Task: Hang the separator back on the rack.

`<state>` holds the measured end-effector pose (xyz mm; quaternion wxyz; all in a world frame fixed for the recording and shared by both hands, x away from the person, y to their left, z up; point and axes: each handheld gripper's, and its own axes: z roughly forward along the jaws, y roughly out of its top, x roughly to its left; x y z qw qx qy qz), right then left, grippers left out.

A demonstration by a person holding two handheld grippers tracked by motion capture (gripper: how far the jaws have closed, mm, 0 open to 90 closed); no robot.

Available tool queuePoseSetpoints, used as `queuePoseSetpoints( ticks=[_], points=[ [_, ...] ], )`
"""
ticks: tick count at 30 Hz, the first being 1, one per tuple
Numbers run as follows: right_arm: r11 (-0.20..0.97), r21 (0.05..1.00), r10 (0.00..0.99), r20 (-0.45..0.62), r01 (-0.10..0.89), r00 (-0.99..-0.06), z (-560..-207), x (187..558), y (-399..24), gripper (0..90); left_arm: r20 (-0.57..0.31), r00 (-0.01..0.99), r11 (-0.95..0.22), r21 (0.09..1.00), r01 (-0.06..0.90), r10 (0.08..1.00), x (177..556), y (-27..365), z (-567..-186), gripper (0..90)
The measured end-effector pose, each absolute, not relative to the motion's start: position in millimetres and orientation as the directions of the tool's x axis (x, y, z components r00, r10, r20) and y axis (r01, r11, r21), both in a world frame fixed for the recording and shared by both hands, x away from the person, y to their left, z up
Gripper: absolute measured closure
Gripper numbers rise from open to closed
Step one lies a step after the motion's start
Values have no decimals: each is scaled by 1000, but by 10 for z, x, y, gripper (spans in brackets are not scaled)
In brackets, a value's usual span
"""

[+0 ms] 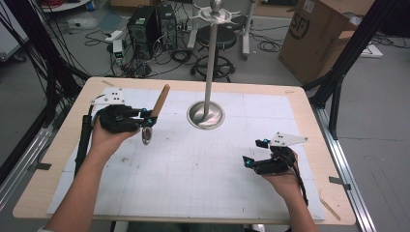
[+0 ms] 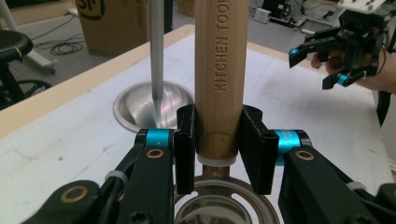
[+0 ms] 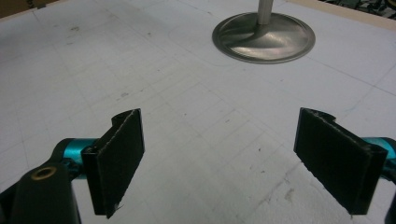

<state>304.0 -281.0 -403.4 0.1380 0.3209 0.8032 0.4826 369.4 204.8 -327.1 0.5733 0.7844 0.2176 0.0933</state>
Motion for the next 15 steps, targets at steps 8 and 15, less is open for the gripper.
queuePoseSetpoints(
  ticks=[8, 15],
  points=[
    [341, 859, 638, 86, 381, -765, -4047, 3045, -2785, 150, -89, 896, -233, 950, 208, 435, 3783, 2054, -3093, 685],
    [338, 863, 640, 82, 376, -764, -4038, 3043, -2799, 150, -50, 905, -278, 943, 182, 422, 3872, 1967, -2913, 685]
  ],
)
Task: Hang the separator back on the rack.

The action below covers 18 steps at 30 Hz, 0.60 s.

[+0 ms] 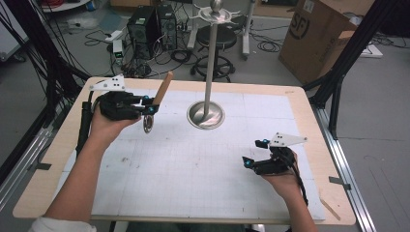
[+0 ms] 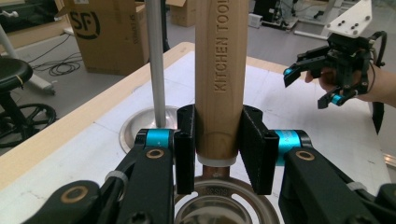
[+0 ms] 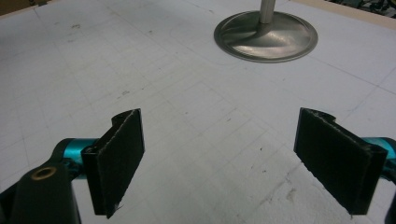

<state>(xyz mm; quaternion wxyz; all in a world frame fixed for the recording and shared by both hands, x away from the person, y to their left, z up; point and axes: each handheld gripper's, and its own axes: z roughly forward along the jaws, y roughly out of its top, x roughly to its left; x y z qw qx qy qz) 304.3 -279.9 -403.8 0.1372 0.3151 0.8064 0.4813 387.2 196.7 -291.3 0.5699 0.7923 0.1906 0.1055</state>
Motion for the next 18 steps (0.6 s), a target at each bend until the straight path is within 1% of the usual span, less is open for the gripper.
queuePoseSetpoints(
  ticks=[5, 18],
  points=[
    [343, 862, 634, 81, 373, -769, -4033, 3030, -2789, 150, -43, 917, -273, 948, 162, 396, 3959, 1893, -2737, 685],
    [351, 858, 627, 82, 375, -775, -4047, 3033, -2758, 150, -47, 914, -287, 942, 175, 404, 4194, 1752, -2467, 685]
  ],
)
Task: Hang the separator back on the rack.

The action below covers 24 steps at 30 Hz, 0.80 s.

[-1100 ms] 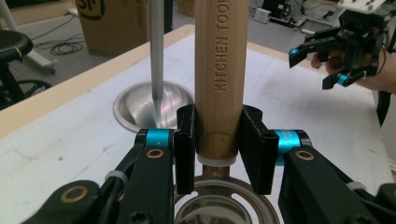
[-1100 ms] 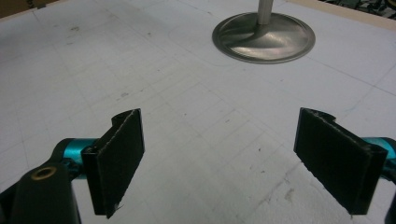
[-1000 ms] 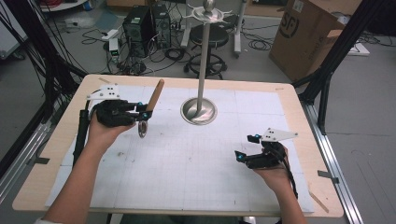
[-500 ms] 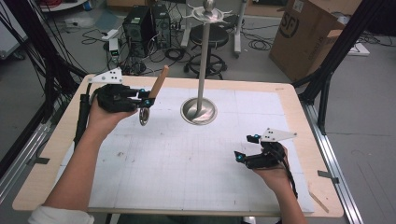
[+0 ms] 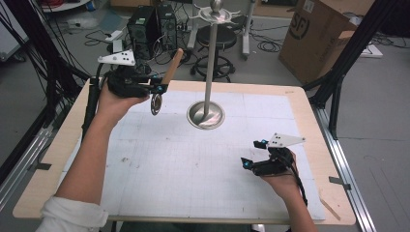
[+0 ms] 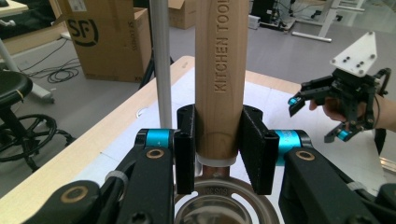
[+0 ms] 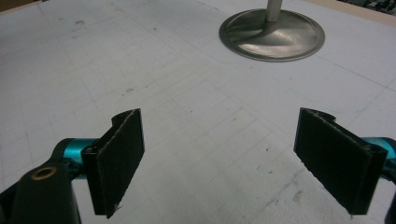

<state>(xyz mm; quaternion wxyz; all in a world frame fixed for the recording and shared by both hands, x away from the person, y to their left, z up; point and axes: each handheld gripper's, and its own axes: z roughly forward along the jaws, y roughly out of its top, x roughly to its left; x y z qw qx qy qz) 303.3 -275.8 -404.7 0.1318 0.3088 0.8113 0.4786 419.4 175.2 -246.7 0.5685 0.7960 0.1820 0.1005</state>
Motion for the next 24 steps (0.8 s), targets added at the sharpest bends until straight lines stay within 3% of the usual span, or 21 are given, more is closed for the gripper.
queuePoseSetpoints(
  ticks=[24],
  points=[
    [374, 844, 615, 84, 384, -784, -4086, 3003, -2727, 150, -37, 914, -281, 946, 162, 405, 4560, 1753, -2088, 685]
  ],
)
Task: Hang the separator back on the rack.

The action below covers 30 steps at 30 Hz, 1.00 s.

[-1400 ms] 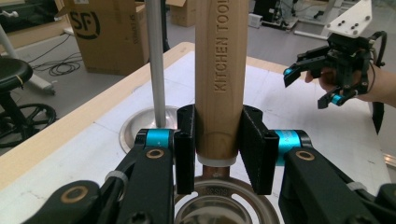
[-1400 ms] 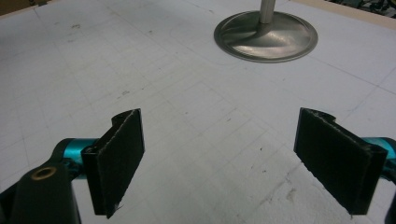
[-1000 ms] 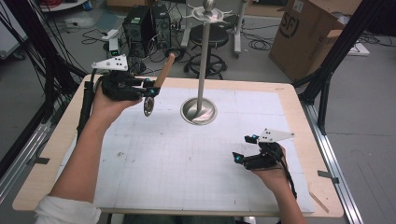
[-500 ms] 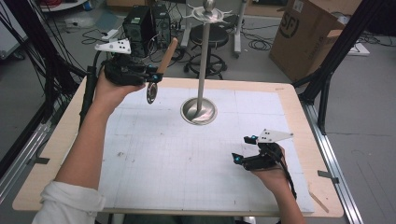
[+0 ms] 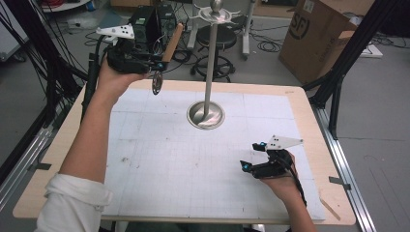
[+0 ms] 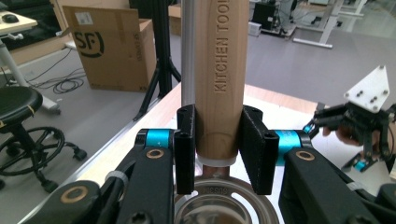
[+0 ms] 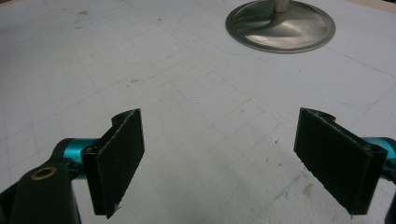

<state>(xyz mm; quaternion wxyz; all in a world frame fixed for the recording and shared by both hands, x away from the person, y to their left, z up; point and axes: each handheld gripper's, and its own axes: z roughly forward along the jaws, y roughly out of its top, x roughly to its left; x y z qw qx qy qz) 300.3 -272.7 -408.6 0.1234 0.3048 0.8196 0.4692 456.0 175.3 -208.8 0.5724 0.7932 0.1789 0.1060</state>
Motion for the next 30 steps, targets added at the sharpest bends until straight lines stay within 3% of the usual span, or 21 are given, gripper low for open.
queuePoseSetpoints(
  ticks=[30],
  points=[
    [350, 852, 616, 104, 389, -781, -4080, 2993, -2799, 150, -5, 909, -304, 942, 145, 418, 4845, 1498, -1917, 685]
  ],
)
